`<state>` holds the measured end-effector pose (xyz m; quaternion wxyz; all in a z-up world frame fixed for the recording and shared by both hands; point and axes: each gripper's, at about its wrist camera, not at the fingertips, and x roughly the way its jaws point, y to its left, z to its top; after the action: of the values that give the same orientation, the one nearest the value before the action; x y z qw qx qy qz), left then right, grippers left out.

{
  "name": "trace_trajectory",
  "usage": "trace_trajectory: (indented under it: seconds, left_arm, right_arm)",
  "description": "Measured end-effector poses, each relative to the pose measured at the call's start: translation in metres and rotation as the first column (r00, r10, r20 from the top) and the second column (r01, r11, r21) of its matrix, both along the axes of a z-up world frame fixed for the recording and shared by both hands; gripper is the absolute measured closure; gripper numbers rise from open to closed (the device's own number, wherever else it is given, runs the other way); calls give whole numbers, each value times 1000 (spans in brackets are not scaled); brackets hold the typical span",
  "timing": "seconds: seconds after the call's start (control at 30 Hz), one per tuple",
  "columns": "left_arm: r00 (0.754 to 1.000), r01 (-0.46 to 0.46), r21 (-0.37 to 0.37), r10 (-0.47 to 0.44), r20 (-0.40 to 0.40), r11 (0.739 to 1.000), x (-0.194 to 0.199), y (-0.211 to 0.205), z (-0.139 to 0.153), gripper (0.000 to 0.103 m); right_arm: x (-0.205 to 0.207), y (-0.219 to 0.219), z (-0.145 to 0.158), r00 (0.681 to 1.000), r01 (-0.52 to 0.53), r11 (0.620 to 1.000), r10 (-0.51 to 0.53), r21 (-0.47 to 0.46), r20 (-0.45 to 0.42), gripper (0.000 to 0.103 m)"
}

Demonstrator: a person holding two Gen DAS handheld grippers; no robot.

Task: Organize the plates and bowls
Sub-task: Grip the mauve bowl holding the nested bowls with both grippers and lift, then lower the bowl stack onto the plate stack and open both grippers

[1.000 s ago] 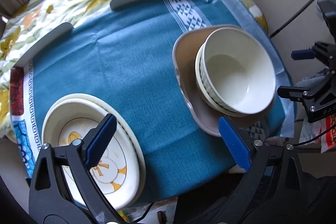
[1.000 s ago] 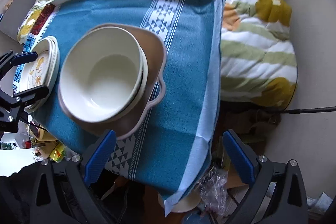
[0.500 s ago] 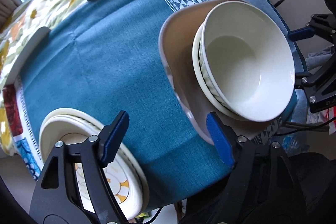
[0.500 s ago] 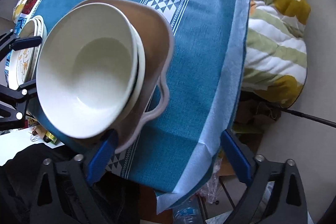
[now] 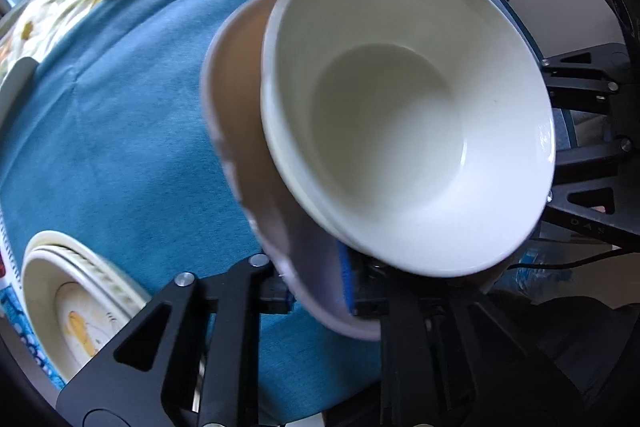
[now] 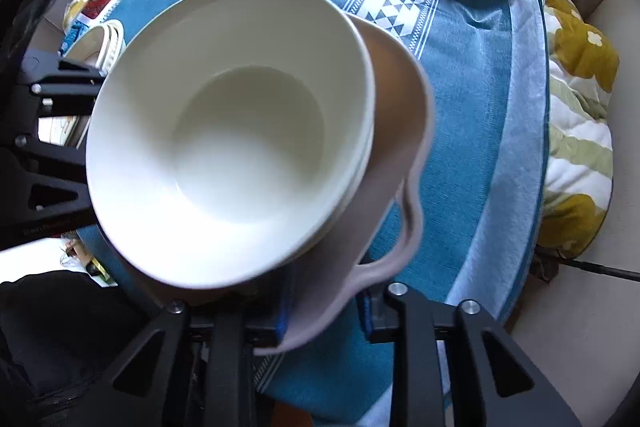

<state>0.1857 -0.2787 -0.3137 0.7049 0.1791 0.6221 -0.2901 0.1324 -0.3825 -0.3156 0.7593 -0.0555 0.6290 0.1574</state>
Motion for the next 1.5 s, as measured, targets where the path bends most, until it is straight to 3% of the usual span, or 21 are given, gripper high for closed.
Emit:
trace_trajectory:
  seconds: [0.1,0.43,0.77,1.17,1.5]
  left_arm:
    - [1000,-5,-11,6,26,1000,-2,-1,0,90]
    - [996,-27,-16,28,81,1000,-8,1,5,90]
    - [982,-89,-36,94,164,995,-15,19,50,91]
    - [948,-234,-55,241,206,971,-38,94,123,91]
    - [946,-259,-41,262,192,965,-37,200,108,91]
  right_arm:
    - [-4,1,-1,999,7,1000,-8,18,40,87]
    - [-11,0,3,995,32,999,-33,16,92,87]
    - [-9,7,43,987,-11,1000,8,14,162,87]
    - [-13,57,110,962,-153,988,141,32,234,87]
    - [-14,157,108,958,-181,983,167,40,232,87]
